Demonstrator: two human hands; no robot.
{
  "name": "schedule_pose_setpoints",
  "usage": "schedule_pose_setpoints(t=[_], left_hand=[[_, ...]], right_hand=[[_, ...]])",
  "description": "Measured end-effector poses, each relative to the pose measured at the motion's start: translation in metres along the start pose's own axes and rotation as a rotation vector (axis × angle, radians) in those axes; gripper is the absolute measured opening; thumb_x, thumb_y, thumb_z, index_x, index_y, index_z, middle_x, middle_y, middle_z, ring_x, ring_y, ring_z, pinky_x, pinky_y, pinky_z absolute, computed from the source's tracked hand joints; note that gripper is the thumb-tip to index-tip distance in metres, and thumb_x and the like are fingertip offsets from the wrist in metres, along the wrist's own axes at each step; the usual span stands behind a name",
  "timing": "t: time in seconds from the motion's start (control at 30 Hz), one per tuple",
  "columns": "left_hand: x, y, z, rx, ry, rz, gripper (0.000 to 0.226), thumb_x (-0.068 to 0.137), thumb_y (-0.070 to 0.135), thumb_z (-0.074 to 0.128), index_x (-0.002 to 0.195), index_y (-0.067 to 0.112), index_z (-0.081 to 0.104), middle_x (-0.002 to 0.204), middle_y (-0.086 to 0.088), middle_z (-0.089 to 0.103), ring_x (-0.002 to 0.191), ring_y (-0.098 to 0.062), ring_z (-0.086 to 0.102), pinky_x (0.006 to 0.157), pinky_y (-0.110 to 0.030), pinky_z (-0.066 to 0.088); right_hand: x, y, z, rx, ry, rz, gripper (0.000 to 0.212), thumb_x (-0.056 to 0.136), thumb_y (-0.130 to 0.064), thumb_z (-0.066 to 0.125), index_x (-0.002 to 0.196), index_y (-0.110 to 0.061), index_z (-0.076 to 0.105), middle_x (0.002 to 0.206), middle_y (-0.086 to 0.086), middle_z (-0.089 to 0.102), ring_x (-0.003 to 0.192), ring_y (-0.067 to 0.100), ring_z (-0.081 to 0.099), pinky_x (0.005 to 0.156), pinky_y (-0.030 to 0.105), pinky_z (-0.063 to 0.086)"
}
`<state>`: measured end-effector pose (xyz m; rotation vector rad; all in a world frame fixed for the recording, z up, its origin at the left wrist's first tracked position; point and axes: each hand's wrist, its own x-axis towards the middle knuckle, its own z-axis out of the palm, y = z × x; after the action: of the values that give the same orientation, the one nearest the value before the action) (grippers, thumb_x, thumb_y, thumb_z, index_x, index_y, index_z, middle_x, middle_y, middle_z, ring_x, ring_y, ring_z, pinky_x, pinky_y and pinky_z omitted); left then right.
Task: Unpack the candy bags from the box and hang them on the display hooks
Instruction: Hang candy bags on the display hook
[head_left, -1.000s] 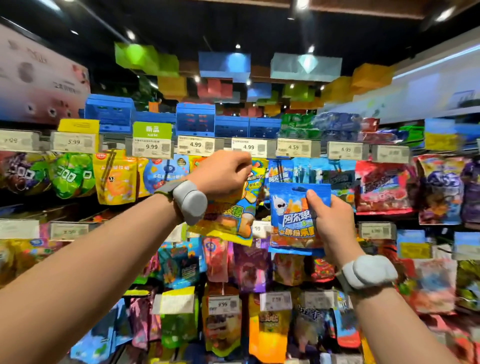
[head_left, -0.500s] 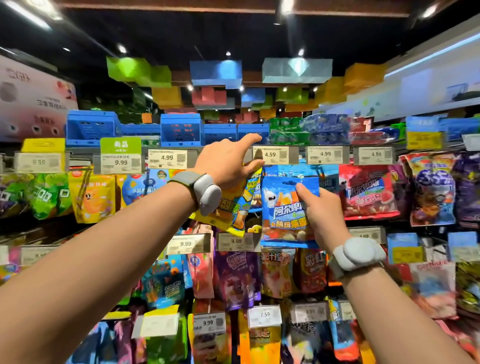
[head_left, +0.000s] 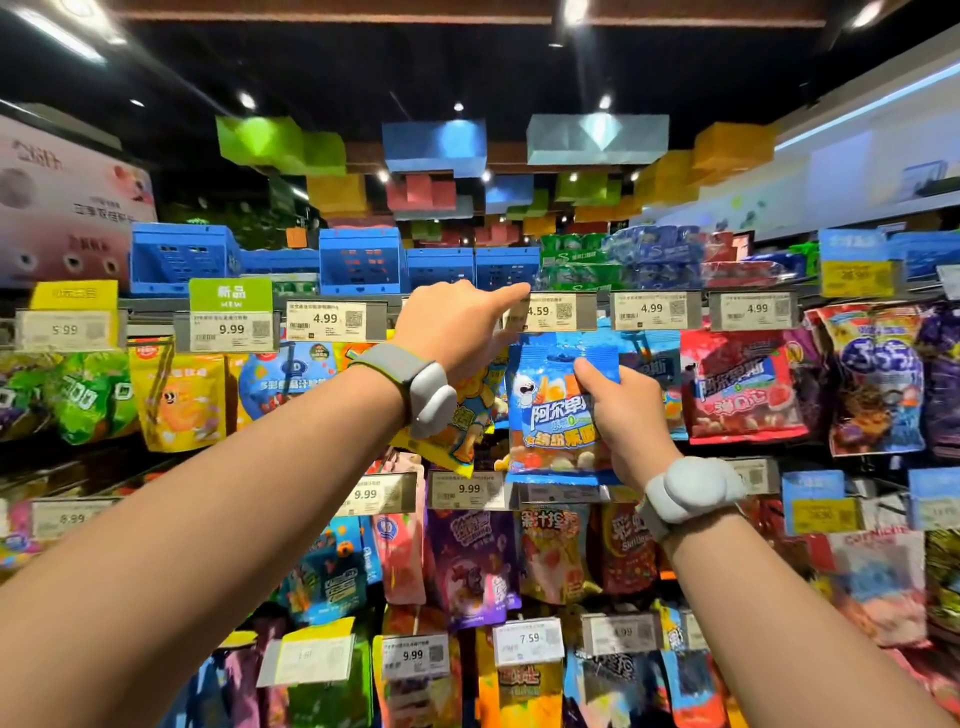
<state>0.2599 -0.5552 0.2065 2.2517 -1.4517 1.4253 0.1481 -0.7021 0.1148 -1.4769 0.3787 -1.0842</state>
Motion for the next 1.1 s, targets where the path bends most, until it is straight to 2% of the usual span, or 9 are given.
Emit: schedule_pose_setpoints(t=[0.1,0.2,0.3,0.43,0.53,0.77,0.9,1.03,1.1], left_hand=[[0.000,-0.002,-0.003,0.033,0.003,0.026,0.039,0.098,0.052,0.042,0.134,0.038,0.044,0.086,-0.012,0.064,0.078,-0.036,0.063,0.057,-0.033,0.039],[0.002,-0.005,-0.008,0.017,-0.027,0.039,0.032,0.097,0.055,0.041,0.124,0.038,0.048,0.084,-0.008,0.061,0.079,-0.034,0.063,0.058,-0.033,0.038],[0.005,-0.009,-0.014,-0.035,-0.085,0.019,0.039,0.096,0.061,0.038,0.128,0.043,0.050,0.096,-0.007,0.068,0.088,-0.033,0.063,0.063,-0.034,0.042],[0.012,-0.012,-0.022,-0.124,-0.166,-0.025,0.046,0.096,0.063,0.039,0.137,0.046,0.049,0.122,0.000,0.067,0.113,-0.029,0.060,0.080,-0.039,0.048],[0.014,-0.015,-0.025,-0.176,-0.201,-0.025,0.047,0.095,0.063,0.040,0.137,0.044,0.050,0.131,0.006,0.063,0.120,-0.027,0.057,0.085,-0.039,0.047],[0.016,-0.018,-0.021,-0.241,-0.235,-0.016,0.049,0.095,0.062,0.041,0.137,0.040,0.052,0.135,0.011,0.059,0.123,-0.023,0.055,0.091,-0.037,0.047],[0.017,-0.018,-0.019,-0.249,-0.256,-0.010,0.050,0.095,0.063,0.040,0.138,0.040,0.051,0.135,0.009,0.059,0.122,-0.023,0.057,0.091,-0.038,0.048],[0.016,-0.019,-0.016,-0.273,-0.260,-0.015,0.052,0.094,0.065,0.040,0.139,0.040,0.050,0.135,0.008,0.060,0.121,-0.023,0.057,0.091,-0.041,0.051],[0.016,-0.019,-0.015,-0.277,-0.262,-0.014,0.052,0.094,0.065,0.040,0.139,0.040,0.050,0.135,0.008,0.060,0.121,-0.023,0.058,0.092,-0.042,0.052]], right_hand=[[0.002,0.000,0.004,-0.008,-0.006,-0.007,0.041,0.091,-0.033,0.066,0.090,0.008,0.061,0.086,0.022,0.070,0.078,0.037,0.070,0.070,0.059,0.056],[0.005,-0.003,0.008,0.017,0.011,-0.017,0.029,0.094,-0.029,0.064,0.076,-0.009,0.056,0.070,0.011,0.064,0.064,0.026,0.068,0.054,0.042,0.053],[0.008,-0.005,0.011,0.013,0.028,-0.008,0.039,0.093,-0.027,0.064,0.063,-0.019,0.040,0.055,0.001,0.051,0.052,0.022,0.060,0.045,0.033,0.045],[0.013,-0.012,0.016,0.019,0.038,-0.011,0.037,0.088,-0.024,0.064,0.065,-0.018,0.036,0.066,0.012,0.043,0.061,0.025,0.054,0.052,0.037,0.040],[0.018,-0.017,0.022,0.001,0.051,-0.029,0.036,0.084,-0.020,0.064,0.063,-0.018,0.035,0.065,0.011,0.038,0.063,0.024,0.047,0.056,0.037,0.035],[0.026,-0.021,0.032,-0.061,0.070,-0.051,0.042,0.089,-0.008,0.059,0.063,-0.018,0.027,0.061,0.001,0.024,0.058,0.018,0.022,0.049,0.029,0.022],[0.027,-0.020,0.030,-0.064,0.082,-0.033,0.042,0.091,-0.004,0.057,0.063,-0.018,0.028,0.061,0.000,0.026,0.057,0.017,0.022,0.050,0.029,0.020],[0.027,-0.020,0.030,-0.080,0.102,-0.030,0.044,0.094,-0.005,0.057,0.062,-0.017,0.030,0.060,0.000,0.026,0.054,0.018,0.021,0.031,0.019,0.023],[0.030,-0.016,0.029,-0.076,0.099,-0.025,0.042,0.093,-0.007,0.059,0.062,-0.016,0.032,0.059,0.000,0.028,0.054,0.018,0.023,0.037,0.022,0.023]])
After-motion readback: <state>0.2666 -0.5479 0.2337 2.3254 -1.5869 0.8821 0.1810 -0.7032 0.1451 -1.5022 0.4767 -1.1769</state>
